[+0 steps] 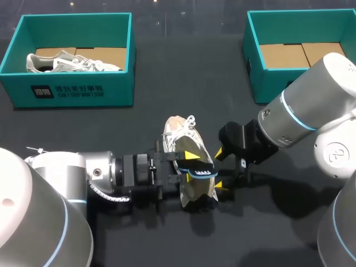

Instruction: Take the shoe out of the shoebox, open the shoe tongue, remove and reinsert the insole, then place the shoe into the shoebox

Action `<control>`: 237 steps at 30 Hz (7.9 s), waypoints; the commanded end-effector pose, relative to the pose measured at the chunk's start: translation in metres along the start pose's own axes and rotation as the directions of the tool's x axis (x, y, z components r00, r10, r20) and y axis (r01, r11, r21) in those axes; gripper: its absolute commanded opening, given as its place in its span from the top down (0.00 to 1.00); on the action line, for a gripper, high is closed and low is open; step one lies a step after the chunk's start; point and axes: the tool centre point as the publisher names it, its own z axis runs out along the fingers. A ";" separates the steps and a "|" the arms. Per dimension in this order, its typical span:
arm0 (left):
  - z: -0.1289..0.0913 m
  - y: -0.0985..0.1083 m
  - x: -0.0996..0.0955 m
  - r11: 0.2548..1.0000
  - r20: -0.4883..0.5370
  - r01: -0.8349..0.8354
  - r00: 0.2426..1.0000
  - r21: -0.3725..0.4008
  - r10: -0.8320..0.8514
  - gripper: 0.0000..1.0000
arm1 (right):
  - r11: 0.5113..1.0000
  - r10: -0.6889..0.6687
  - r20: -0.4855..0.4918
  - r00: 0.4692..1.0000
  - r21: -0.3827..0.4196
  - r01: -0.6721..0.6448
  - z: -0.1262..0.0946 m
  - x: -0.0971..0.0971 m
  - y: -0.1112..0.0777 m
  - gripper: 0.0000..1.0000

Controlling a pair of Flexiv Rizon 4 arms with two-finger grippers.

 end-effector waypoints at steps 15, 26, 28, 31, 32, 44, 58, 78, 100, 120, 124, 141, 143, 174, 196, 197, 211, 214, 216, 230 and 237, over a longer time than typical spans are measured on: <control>0.001 -0.007 0.010 0.984 0.005 -0.033 0.999 -0.174 0.035 1.00 | 1.000 -0.001 0.001 1.000 -0.001 0.001 0.001 0.001 0.000 0.00; -0.005 0.026 0.003 0.980 0.022 -0.059 0.998 -0.190 0.064 1.00 | 1.000 -0.001 0.001 1.000 -0.001 0.001 0.001 0.001 0.000 0.00; -0.006 0.031 0.002 0.978 0.019 -0.076 0.997 -0.195 0.081 1.00 | 1.000 -0.001 0.001 1.000 -0.001 0.001 0.001 0.001 0.000 0.00; -0.007 0.040 0.000 0.973 0.026 -0.075 0.996 -0.216 0.082 1.00 | 1.000 -0.001 0.001 1.000 -0.001 0.001 0.001 0.001 0.000 0.00; -0.007 0.042 -0.001 0.973 0.029 -0.069 0.997 -0.220 0.077 1.00 | 1.000 -0.001 0.001 1.000 -0.001 0.001 0.001 0.001 0.000 0.00; -0.009 0.015 -0.001 0.980 0.040 -0.062 0.997 -0.189 0.070 0.75 | 1.000 -0.001 0.001 1.000 -0.001 0.001 0.001 0.001 0.000 0.00; 0.005 0.003 0.007 0.987 0.000 -0.074 0.997 -0.139 0.075 1.00 | 1.000 -0.001 0.001 1.000 -0.001 0.001 0.001 0.001 0.000 0.00; -0.003 0.030 -0.006 0.976 0.038 -0.093 0.994 -0.199 0.102 0.53 | 1.000 -0.001 0.001 1.000 -0.001 0.001 0.001 0.001 0.000 0.00; 0.007 0.040 0.002 0.954 -0.039 -0.184 0.983 -0.237 0.180 1.00 | 1.000 -0.001 0.001 1.000 -0.001 0.001 0.001 0.001 0.000 0.00; -0.010 0.003 -0.001 0.972 -0.066 -0.120 0.992 -0.203 0.109 0.78 | 1.000 -0.001 0.001 1.000 -0.001 0.001 0.001 0.001 0.000 0.00; -0.003 0.013 0.004 0.968 -0.099 -0.122 0.990 -0.217 0.103 1.00 | 1.000 -0.001 0.001 1.000 -0.001 0.001 0.001 0.001 0.000 0.00; -0.004 0.021 0.010 0.964 -0.184 -0.114 0.980 -0.239 0.071 0.75 | 1.000 -0.001 0.001 1.000 -0.001 0.001 0.001 0.001 0.000 0.00; -0.007 0.012 0.008 0.966 -0.200 -0.123 0.977 -0.226 0.077 0.59 | 1.000 -0.001 0.001 1.000 -0.001 0.001 0.001 0.001 0.000 0.00; -0.071 -0.032 -0.032 0.924 -0.582 -0.268 0.811 -0.273 0.063 0.55 | 0.998 0.035 -0.003 0.999 0.057 -0.035 -0.055 0.011 -0.032 0.00; -0.081 -0.046 -0.069 0.870 -0.905 -0.474 0.417 -0.138 0.084 1.00 | 0.996 0.070 -0.003 0.998 0.048 -0.070 -0.069 0.011 -0.058 0.00; -0.081 -0.046 -0.069 0.870 -0.905 -0.474 0.417 -0.138 0.084 1.00 | 0.996 0.070 -0.003 0.998 0.048 -0.070 -0.069 0.011 -0.058 0.00; -0.046 -0.025 -0.058 0.852 -0.983 -0.524 0.141 0.024 0.114 1.00 | 0.996 0.070 -0.003 0.998 0.048 -0.070 -0.069 0.011 -0.058 0.00; -0.046 -0.025 -0.058 0.852 -0.983 -0.524 0.141 0.024 0.114 1.00 | 0.996 0.070 -0.003 0.998 0.048 -0.070 -0.069 0.011 -0.058 0.00; -0.046 -0.025 -0.058 0.852 -0.983 -0.524 0.141 0.024 0.114 1.00 | 0.996 0.070 -0.003 0.998 0.048 -0.070 -0.069 0.011 -0.058 0.00; -0.029 -0.004 -0.017 0.839 -0.992 -0.532 -0.016 0.112 0.122 1.00 | 0.996 0.070 -0.003 0.998 0.048 -0.070 -0.069 0.011 -0.058 0.00; -0.028 0.000 -0.014 0.835 -0.994 -0.540 -0.023 0.105 0.110 1.00 | 0.996 0.070 -0.003 0.998 0.048 -0.070 -0.069 0.011 -0.058 0.00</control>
